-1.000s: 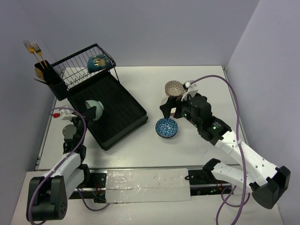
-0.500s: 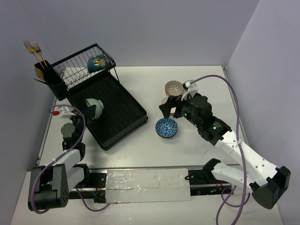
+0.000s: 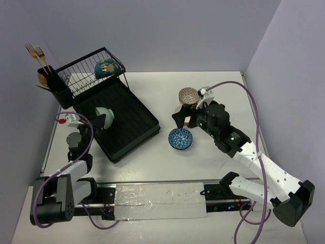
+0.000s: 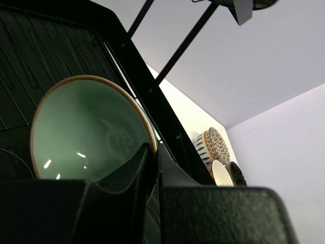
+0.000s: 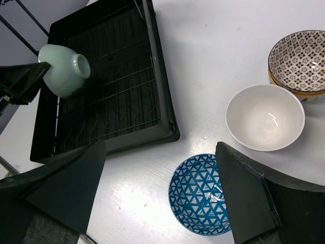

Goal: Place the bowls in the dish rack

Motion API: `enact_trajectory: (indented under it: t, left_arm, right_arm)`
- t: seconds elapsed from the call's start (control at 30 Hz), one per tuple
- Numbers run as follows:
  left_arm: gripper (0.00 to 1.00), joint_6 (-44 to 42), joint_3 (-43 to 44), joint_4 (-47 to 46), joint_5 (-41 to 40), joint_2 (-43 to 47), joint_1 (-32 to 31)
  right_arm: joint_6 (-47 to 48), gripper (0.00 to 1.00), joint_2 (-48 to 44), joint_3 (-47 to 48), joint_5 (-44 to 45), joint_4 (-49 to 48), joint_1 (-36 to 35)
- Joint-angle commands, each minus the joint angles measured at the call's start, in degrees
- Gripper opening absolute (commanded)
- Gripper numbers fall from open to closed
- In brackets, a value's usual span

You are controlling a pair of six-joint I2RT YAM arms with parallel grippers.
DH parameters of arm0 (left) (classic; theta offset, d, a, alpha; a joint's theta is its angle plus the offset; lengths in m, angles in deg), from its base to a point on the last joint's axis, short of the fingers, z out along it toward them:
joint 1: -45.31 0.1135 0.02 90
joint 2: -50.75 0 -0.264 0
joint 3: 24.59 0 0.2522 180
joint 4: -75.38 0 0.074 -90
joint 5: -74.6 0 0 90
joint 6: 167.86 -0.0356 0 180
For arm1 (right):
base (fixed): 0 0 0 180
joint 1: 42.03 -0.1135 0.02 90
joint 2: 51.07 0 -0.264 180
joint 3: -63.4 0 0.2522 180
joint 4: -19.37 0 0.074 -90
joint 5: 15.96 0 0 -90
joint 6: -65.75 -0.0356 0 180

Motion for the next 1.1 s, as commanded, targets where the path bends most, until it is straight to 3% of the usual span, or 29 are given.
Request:
enact_trajectory:
  t: [0.0, 0.2, 0.53, 0.63, 0.77, 0.93, 1.07]
  left_arm:
    - [0.0, 1.3, 0.8, -7.3, -1.0, -0.8, 0.3]
    - [0.0, 3.3, -0.8, -7.2, -3.5, -0.4, 1.4]
    - [0.01, 3.8, -2.3, 6.5, -10.6, 9.9, 1.5]
    - [0.11, 4.2, -2.8, 10.7, -12.7, 12.7, 1.5]
    - [0.34, 4.8, -2.4, 15.2, -13.9, 14.6, 1.5]
    - [0.43, 5.4, -2.0, 19.8, -14.3, 15.8, 1.5]
    - [0.44, 6.0, -1.8, 21.1, -14.3, 15.8, 1.5]
  right_arm:
    - [1.0, 0.95, -0.9, -0.7, 0.3, -2.3, -0.4]
    - [1.0, 0.95, -0.9, -0.8, 0.2, -2.5, -0.4]
    - [0.8, 0.95, -0.9, -0.9, 0.4, -2.7, -0.4]
    - [0.7, 0.95, -0.9, -0.9, 0.7, -2.6, -0.4]
    - [0.6, 0.95, -0.9, -0.8, 1.2, -2.3, -0.4]
    - [0.5, 0.95, -0.9, -0.4, 1.5, -2.2, -0.4]
    - [0.5, 0.95, -0.8, -0.2, 1.8, -2.0, -0.4]
